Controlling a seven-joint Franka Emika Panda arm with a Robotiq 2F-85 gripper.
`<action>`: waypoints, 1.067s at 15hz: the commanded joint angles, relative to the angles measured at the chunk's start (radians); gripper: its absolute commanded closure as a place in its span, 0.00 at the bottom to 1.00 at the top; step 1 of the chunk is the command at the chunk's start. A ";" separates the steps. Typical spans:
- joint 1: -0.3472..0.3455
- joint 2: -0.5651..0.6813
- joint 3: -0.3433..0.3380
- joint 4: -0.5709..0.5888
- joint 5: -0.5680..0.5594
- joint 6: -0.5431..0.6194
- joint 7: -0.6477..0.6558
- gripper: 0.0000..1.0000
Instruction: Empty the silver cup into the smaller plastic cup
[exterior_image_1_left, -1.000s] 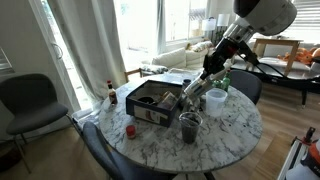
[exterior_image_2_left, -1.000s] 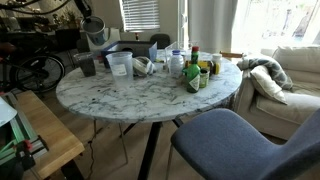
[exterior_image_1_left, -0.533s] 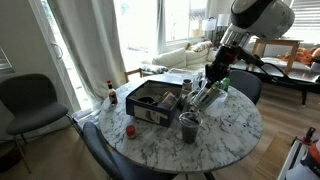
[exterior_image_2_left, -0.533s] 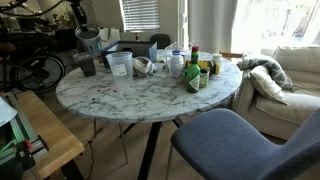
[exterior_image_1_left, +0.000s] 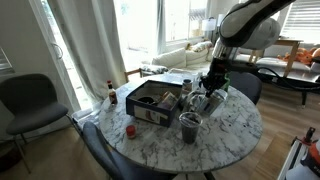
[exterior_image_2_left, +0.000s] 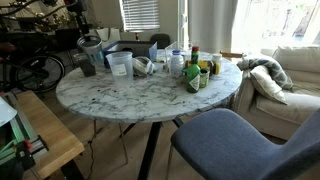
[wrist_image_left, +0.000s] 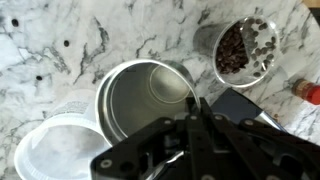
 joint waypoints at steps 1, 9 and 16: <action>-0.066 0.075 0.082 0.000 -0.106 0.071 0.125 0.99; 0.005 0.217 0.018 0.013 -0.403 0.066 0.402 0.99; 0.053 0.295 -0.022 0.034 -0.507 0.084 0.498 0.99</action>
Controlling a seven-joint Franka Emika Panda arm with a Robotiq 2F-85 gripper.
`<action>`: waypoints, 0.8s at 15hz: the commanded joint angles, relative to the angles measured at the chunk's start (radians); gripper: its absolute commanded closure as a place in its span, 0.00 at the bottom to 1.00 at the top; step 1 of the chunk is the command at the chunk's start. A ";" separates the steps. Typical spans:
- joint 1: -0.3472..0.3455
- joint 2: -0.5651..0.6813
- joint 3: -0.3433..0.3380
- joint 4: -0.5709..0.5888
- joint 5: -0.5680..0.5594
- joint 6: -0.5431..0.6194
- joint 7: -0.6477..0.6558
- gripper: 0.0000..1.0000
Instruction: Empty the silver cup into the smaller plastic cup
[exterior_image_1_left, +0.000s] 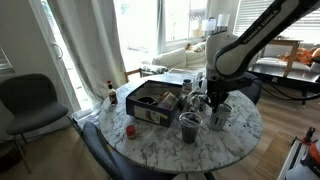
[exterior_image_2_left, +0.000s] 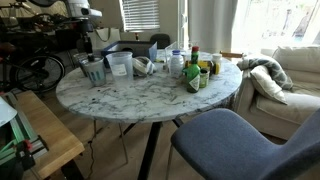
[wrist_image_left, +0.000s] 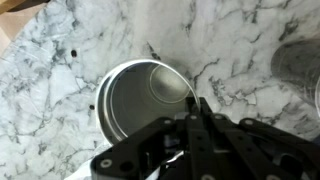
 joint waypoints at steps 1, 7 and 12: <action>0.040 0.053 -0.035 0.022 -0.066 0.023 0.067 0.99; 0.072 0.065 -0.055 0.034 -0.101 0.039 0.118 0.99; 0.079 0.077 -0.059 0.036 -0.134 0.074 0.178 0.99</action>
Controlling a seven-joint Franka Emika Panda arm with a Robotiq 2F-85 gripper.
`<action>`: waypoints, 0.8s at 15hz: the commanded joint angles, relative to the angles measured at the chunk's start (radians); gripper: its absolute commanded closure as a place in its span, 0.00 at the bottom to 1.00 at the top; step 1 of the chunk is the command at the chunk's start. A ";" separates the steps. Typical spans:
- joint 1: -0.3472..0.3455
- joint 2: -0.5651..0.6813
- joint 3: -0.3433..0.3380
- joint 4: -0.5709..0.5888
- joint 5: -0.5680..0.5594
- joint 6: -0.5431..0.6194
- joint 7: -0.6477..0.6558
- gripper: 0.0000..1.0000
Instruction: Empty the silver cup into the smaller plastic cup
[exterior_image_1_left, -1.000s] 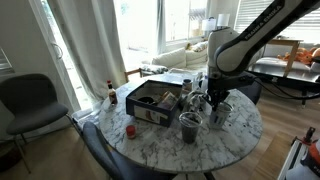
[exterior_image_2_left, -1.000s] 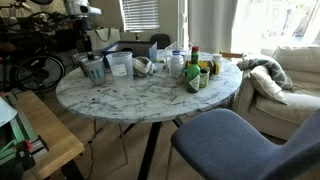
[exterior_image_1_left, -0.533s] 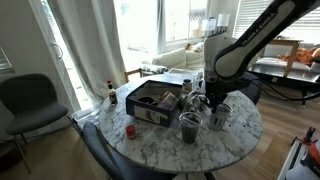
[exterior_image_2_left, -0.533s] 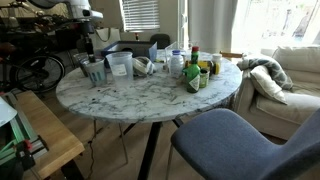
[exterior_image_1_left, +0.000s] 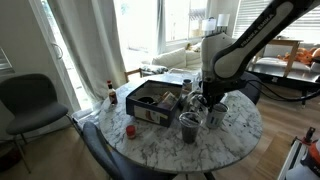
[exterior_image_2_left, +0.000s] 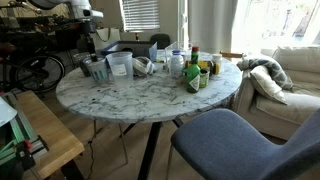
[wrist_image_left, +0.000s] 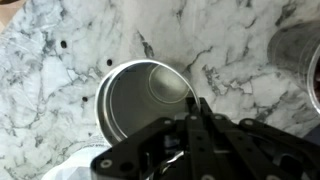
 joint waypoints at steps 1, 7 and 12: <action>0.018 0.025 -0.022 0.002 -0.065 0.043 0.074 0.99; 0.036 0.051 -0.025 0.020 -0.120 0.067 0.071 0.99; 0.051 0.067 -0.034 0.040 -0.160 0.090 0.048 0.63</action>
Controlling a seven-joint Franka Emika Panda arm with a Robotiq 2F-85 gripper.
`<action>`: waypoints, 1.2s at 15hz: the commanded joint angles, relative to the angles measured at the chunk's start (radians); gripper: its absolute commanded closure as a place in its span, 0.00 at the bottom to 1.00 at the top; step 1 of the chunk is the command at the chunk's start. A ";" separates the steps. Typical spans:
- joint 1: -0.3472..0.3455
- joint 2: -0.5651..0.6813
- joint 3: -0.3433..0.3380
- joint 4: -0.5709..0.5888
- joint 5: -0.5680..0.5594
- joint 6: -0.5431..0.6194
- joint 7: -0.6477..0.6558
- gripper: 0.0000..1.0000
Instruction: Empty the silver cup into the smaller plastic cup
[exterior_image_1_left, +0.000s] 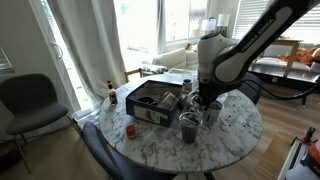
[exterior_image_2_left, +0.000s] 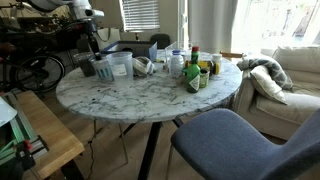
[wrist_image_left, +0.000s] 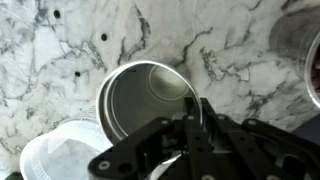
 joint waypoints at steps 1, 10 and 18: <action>0.026 0.026 -0.027 0.015 -0.036 0.045 -0.007 0.56; 0.099 -0.152 -0.126 0.017 0.385 -0.105 -0.410 0.00; 0.061 -0.333 -0.218 0.052 0.374 -0.368 -0.604 0.00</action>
